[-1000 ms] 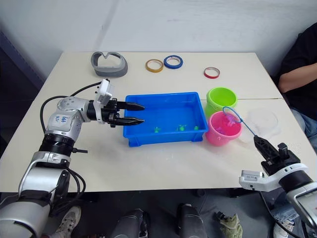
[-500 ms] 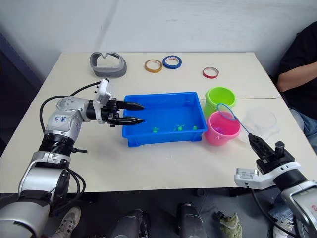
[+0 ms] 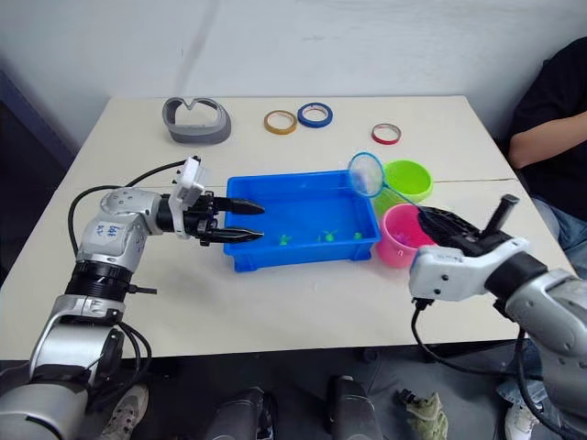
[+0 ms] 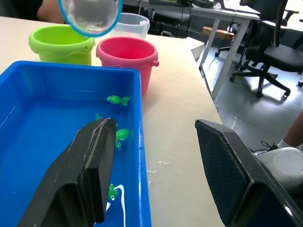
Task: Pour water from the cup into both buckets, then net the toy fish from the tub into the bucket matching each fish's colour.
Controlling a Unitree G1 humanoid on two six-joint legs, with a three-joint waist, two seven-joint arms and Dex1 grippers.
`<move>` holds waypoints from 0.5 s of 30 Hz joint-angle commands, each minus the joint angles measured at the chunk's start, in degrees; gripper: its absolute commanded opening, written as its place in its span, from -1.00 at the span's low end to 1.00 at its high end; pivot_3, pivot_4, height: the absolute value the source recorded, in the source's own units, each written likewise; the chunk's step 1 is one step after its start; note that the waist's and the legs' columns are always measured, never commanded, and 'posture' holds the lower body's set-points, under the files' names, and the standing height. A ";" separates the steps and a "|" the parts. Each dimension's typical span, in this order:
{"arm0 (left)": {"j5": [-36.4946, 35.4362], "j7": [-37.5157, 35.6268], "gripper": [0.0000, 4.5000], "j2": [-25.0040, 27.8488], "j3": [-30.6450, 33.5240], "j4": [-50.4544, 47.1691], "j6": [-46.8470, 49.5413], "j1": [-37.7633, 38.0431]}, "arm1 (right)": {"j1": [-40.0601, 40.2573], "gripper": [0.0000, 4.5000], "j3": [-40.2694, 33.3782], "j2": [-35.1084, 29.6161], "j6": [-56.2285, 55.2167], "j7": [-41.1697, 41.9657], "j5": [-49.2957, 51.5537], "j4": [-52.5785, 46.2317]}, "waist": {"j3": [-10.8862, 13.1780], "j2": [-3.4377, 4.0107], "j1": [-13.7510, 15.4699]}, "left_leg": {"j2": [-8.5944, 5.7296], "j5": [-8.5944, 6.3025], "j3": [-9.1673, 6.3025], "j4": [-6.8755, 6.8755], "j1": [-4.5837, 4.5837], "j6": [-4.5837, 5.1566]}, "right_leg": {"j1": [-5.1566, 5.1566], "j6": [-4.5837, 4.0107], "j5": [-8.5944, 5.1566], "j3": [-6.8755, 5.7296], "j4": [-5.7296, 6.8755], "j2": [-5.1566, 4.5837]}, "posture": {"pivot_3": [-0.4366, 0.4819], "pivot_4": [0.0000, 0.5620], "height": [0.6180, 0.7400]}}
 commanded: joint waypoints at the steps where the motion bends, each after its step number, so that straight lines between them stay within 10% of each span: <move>1: -2.75 0.84 0.32 0.10 0.52 -6.91 3.20 1.98 | -4.67 -1.00 2.82 -2.04 5.07 2.90 3.03 0.97 | 0.00 0.00 0.00 | -0.01 0.00 0.00 0.01 0.00 0.01 | 0.00 0.00 0.00 0.01 0.06 -0.01 | -0.05 -0.47 0.56; 15: -4.57 7.37 0.32 0.91 0.80 -19.51 8.28 10.56 | -18.75 -1.00 17.46 -10.65 0.55 4.50 -5.95 16.59 | 0.00 0.01 -0.04 | -0.01 0.01 0.02 0.05 0.02 0.00 | -0.03 -0.08 -0.05 0.08 0.12 -0.10 | -0.05 -0.47 0.56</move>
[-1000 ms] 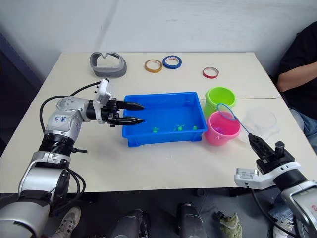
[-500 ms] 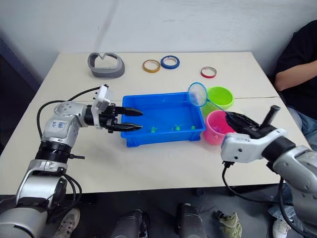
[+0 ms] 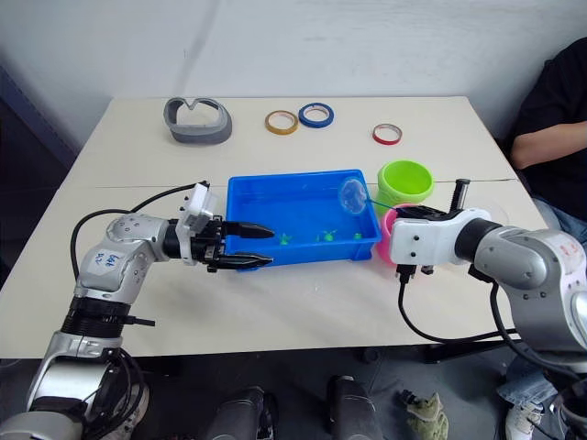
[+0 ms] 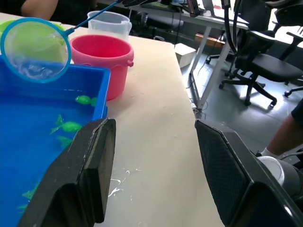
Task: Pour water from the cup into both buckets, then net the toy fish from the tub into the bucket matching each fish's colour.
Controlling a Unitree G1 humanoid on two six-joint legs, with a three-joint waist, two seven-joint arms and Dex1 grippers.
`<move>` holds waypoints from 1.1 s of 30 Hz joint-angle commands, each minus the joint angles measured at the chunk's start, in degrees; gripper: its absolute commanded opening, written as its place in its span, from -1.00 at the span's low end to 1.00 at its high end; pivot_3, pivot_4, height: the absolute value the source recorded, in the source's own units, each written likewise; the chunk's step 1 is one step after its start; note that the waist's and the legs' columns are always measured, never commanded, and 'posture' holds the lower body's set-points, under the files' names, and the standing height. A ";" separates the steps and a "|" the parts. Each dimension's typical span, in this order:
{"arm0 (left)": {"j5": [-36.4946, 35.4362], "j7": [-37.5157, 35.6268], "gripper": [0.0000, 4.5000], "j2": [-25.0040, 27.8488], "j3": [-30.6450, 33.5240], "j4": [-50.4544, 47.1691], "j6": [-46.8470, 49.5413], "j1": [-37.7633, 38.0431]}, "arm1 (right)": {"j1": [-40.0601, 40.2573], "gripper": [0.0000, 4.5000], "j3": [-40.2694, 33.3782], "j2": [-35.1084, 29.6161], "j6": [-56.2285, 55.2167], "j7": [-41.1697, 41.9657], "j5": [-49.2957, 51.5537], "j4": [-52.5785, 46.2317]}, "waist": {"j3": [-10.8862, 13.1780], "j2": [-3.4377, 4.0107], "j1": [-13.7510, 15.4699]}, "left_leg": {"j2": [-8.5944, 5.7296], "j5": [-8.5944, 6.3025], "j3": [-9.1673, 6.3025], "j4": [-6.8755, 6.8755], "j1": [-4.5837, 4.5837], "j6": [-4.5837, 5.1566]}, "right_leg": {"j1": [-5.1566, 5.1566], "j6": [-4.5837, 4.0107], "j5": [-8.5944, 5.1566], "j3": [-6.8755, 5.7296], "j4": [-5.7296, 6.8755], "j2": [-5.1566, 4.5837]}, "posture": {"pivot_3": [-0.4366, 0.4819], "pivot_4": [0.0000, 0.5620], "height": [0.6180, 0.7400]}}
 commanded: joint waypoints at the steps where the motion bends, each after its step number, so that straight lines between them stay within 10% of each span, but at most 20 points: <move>1: -1.32 1.11 0.32 0.98 1.32 -2.59 0.05 0.22 | -2.60 -1.00 0.68 -2.06 -3.49 -0.65 -2.67 2.23 | 0.00 0.00 0.00 | 0.01 0.00 0.00 0.00 0.01 0.00 | 0.00 0.00 0.00 0.01 -0.01 0.00 | -0.05 -0.47 0.56; 33: -2.23 7.14 0.32 3.42 2.02 -6.74 -1.11 4.84 | -9.49 -1.00 11.08 -1.93 -20.84 5.64 -7.64 11.45 | 0.00 0.01 -0.12 | 0.08 0.03 0.02 -0.01 0.03 -0.09 | 0.00 -0.03 -0.02 0.02 -0.01 -0.15 | -0.05 -0.47 0.56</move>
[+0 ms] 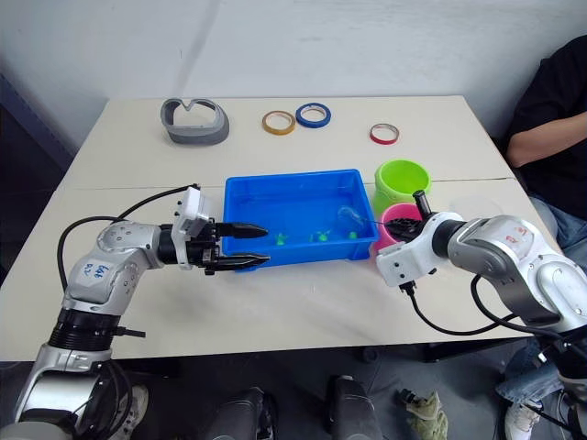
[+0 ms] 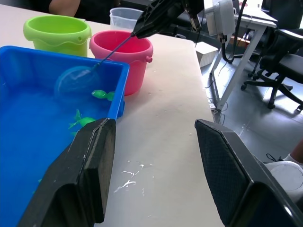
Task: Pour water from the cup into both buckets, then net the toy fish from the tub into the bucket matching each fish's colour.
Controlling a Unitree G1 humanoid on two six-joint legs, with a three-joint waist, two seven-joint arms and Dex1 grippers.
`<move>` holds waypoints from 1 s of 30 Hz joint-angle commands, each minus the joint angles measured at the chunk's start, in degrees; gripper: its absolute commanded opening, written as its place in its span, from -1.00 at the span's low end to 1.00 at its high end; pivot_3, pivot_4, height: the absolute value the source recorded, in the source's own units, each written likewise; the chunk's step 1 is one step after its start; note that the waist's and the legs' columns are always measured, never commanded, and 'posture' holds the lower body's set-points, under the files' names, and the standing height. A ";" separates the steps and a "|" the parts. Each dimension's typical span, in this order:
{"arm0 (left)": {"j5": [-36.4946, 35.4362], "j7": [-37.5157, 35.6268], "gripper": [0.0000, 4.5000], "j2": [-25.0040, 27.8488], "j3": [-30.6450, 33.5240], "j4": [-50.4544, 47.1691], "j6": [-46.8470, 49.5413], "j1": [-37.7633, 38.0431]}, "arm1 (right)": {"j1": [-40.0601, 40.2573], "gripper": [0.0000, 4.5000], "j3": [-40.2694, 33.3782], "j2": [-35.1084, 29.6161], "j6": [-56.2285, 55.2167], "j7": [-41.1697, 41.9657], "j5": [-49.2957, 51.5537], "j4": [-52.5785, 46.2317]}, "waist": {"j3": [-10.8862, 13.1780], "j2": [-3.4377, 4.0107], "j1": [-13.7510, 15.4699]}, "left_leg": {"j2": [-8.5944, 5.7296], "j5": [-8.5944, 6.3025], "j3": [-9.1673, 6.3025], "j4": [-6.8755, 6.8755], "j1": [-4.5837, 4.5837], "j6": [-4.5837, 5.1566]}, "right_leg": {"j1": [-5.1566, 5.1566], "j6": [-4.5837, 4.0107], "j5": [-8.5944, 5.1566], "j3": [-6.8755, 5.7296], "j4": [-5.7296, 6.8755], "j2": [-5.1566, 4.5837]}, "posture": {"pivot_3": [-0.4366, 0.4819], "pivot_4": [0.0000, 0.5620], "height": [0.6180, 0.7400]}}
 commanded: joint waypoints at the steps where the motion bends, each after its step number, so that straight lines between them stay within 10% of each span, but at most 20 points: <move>1: -0.47 0.48 0.32 1.19 1.78 -2.29 -1.14 0.82 | -1.46 -1.00 -0.42 0.32 2.04 5.11 5.17 -1.11 | 0.00 0.00 -0.04 | 0.00 0.00 0.00 0.00 0.00 0.00 | 0.00 0.00 0.00 -0.01 0.01 0.00 | -0.05 -0.47 0.56; 18: -0.56 1.13 0.32 1.89 2.20 -1.67 -2.45 1.89 | -4.34 -1.00 -10.64 12.32 60.10 12.76 33.45 -9.74 | 0.00 0.01 0.08 | 0.04 -0.02 -0.15 0.00 -0.05 -0.02 | 0.00 -0.11 -0.02 0.01 0.02 -0.24 | -0.05 -0.47 0.56; 30: 0.20 1.00 0.32 1.95 1.92 0.72 -3.74 0.35 | -6.17 -1.00 -14.84 13.81 75.81 3.58 42.90 -10.94 | 0.00 0.01 0.02 | 0.00 -0.02 -0.25 -0.02 -0.14 -0.03 | -0.02 -0.12 -0.03 0.03 -0.02 -0.30 | -0.05 -0.47 0.56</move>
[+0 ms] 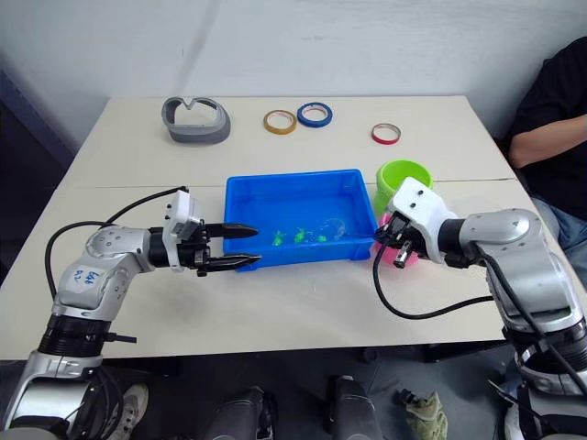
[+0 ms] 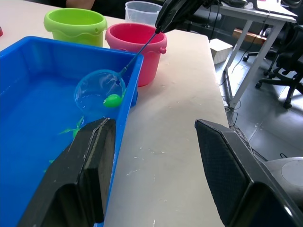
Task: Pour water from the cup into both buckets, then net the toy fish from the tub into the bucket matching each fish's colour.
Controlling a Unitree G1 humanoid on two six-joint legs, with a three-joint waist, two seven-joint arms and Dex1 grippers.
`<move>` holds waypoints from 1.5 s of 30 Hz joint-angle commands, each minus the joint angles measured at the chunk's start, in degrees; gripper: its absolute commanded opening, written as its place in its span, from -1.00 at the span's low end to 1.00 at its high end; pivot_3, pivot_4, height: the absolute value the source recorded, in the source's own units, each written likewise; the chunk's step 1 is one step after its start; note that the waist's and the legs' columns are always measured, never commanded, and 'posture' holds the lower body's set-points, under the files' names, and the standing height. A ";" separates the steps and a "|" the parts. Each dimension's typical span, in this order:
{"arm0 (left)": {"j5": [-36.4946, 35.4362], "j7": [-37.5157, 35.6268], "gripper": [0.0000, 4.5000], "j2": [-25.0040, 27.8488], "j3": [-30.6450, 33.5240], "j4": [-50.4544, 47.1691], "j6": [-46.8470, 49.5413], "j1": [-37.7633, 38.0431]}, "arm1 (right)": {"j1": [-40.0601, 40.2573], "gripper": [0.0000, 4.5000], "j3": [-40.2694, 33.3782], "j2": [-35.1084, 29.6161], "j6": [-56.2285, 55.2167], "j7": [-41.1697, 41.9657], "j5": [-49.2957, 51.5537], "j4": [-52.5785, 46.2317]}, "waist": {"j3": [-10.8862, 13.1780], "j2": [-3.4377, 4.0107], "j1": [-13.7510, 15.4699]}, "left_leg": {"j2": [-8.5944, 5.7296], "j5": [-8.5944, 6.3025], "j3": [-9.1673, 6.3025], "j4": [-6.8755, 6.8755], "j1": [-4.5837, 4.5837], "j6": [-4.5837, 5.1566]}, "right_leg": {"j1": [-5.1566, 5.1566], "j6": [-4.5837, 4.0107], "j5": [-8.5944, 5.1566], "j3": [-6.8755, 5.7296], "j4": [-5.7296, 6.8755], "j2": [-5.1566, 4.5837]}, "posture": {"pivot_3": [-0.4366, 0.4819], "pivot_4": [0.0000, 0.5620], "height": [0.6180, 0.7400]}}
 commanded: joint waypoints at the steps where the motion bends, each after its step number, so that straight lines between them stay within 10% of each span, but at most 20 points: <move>1: 0.52 0.17 0.32 0.22 0.82 0.87 -2.05 -1.83 | -1.67 -1.00 -3.26 0.42 2.85 -3.20 2.89 -1.19 | 0.00 0.00 0.03 | 0.00 0.00 -0.01 0.00 0.00 0.00 | 0.00 0.00 0.00 -0.01 0.00 0.00 | -0.05 -0.47 0.56; 16: 0.19 1.12 0.32 0.28 1.33 3.36 -2.27 -4.72 | -2.30 -1.00 -5.39 2.11 7.75 -12.44 10.42 -1.54 | 0.00 0.00 0.06 | -0.02 0.00 0.00 -0.08 -0.03 0.01 | -0.02 0.00 0.00 -0.05 -0.06 0.00 | -0.05 -0.47 0.56; 31: 0.53 1.14 0.32 2.27 1.44 1.39 -1.05 -3.49 | 0.96 -1.00 9.23 -5.77 -11.17 -11.25 1.58 -1.29 | 0.02 0.02 0.00 | -0.01 0.00 0.07 -0.19 -0.04 0.01 | -0.06 0.04 0.02 -0.38 -0.23 0.08 | -0.05 -0.47 0.56; 45: 1.00 1.56 0.32 5.13 2.52 2.05 -0.87 -1.86 | 1.66 -1.00 10.07 3.10 -8.68 -13.06 5.21 -3.13 | 0.01 0.02 0.05 | 0.03 0.00 -0.01 -0.21 -0.09 0.01 | -0.04 0.04 0.02 -0.51 -0.31 0.07 | -0.05 -0.47 0.56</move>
